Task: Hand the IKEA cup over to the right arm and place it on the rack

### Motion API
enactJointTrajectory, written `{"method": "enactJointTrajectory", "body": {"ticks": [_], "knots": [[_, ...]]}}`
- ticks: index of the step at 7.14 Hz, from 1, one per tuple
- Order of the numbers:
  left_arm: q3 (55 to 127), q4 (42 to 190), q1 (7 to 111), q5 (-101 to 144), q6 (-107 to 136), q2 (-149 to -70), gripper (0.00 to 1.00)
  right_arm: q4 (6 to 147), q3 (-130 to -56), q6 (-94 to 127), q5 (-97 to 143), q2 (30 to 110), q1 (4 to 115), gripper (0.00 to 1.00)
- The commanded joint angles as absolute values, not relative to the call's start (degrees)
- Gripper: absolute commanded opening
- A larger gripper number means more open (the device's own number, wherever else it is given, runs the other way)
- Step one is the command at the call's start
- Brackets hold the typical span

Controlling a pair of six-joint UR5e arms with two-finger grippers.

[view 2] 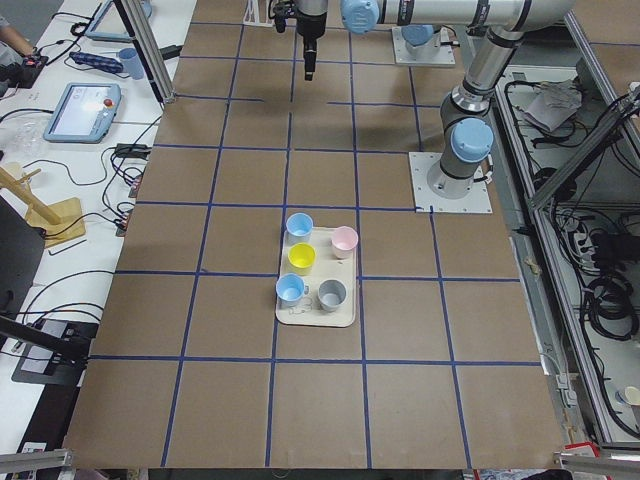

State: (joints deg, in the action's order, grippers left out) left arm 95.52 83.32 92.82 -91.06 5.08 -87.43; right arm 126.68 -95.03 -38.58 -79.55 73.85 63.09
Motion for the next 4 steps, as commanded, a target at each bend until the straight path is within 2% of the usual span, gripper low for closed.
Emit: {"method": "enactJointTrajectory", "body": {"ticks": [1, 2, 4], "knots": [[95.54, 83.32, 92.81, -90.97, 4.92, -87.28, 1.0, 126.83, -95.1, -38.93, -79.19, 73.21, 62.23, 0.2], [95.54, 83.32, 92.81, -90.97, 4.92, -87.28, 1.0, 126.83, -95.27, -38.94, -79.1, 73.04, 62.05, 0.2], [95.71, 83.32, 92.81, -90.88, 5.01, -86.92, 1.0, 126.83, -95.1, -38.76, -79.01, 71.02, 61.61, 0.28]]}}
